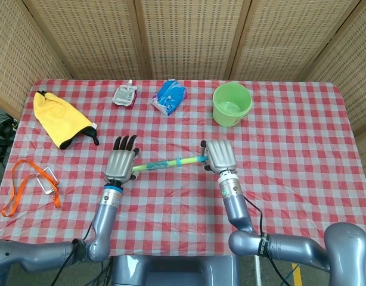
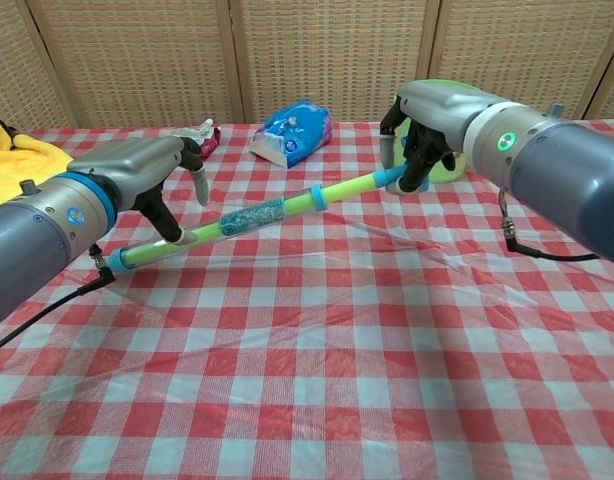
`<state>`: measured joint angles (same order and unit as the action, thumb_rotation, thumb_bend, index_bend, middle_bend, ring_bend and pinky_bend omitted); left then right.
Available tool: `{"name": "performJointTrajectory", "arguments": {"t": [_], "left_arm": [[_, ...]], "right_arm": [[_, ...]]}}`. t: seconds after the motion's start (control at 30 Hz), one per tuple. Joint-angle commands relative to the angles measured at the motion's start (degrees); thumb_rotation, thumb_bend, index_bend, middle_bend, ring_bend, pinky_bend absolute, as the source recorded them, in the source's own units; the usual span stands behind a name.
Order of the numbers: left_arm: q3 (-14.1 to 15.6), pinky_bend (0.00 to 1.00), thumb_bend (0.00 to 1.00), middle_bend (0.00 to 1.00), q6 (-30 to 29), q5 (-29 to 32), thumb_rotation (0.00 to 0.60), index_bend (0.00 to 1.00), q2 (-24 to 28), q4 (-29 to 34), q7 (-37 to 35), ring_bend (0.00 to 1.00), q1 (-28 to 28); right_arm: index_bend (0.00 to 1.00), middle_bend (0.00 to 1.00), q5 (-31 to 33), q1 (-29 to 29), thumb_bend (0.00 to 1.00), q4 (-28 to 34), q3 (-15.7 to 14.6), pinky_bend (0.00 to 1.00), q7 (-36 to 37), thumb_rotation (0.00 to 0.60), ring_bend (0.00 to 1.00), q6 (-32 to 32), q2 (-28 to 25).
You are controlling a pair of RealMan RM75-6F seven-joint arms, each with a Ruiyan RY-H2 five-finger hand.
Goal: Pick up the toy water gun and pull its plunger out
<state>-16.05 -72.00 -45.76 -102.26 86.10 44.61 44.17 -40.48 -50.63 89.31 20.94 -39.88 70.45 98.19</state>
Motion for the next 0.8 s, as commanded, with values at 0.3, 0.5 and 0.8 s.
{"name": "performJointTrajectory", "arguments": {"t": [0.3, 0.5, 0.8], "left_arm": [[0.46, 0.00, 0.22, 0.00, -0.18, 0.75, 0.600, 0.42, -2.51, -2.34, 0.21, 0.00, 0.17], [0.71, 0.00, 0.22, 0.00, 0.24, 1.39, 0.600, 0.43, -3.83, -3.25, 0.23, 0.00, 0.17], [1.01, 0.00, 0.13, 0.00, 0.62, 0.85, 0.600, 0.42, -4.53, -4.42, -0.45, 0.00, -0.08]], "right_arm": [[0.80, 1.00, 0.55, 0.05, 0.54, 0.54, -0.17, 0.74, -0.35, 0.600, 0.98, 0.14, -0.18], [0.80, 1.00, 0.59, -0.03, 0.54, 0.79, -0.29, 0.74, -0.54, 0.600, 0.98, 0.33, -0.10], [0.80, 1.00, 0.67, 0.02, 0.54, 0.90, -0.42, 0.74, -0.72, 0.600, 0.98, 0.67, -0.10]]}}
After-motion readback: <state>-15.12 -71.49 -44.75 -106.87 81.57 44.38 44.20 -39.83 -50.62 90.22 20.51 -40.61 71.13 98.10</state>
